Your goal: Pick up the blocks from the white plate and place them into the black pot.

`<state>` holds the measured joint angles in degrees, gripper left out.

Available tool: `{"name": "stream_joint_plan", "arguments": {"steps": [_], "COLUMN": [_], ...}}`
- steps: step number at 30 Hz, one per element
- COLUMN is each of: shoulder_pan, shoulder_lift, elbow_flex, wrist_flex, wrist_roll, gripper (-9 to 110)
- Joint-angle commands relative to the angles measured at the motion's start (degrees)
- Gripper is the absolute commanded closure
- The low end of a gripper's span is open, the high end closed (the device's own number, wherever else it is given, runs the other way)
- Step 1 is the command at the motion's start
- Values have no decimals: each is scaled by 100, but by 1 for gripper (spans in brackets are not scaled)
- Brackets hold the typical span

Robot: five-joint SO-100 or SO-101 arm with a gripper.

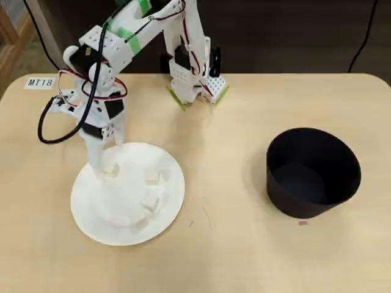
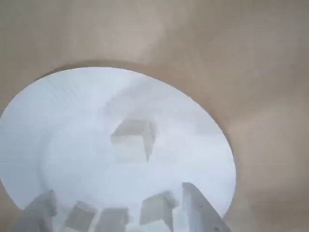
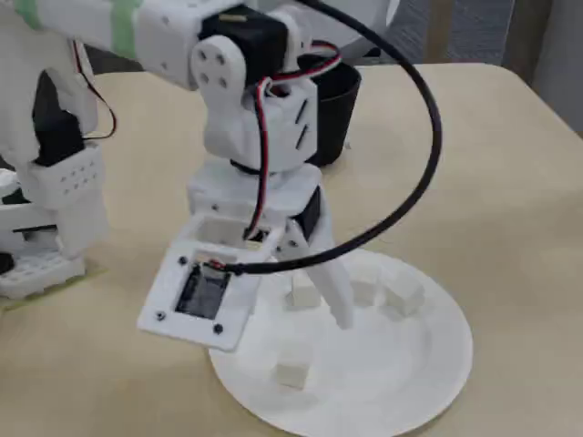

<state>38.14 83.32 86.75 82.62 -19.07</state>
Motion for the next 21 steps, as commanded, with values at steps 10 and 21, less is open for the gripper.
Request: {"name": "stream_joint_plan", "arguments": {"steps": [10,21], "shoulder_pan": [176,193], "shoulder_lift": [-457,-835], "elbow_flex": [-88,-132], "wrist_flex": [-229,-650], "wrist_roll": [-53,-642], "gripper": [61,62]}}
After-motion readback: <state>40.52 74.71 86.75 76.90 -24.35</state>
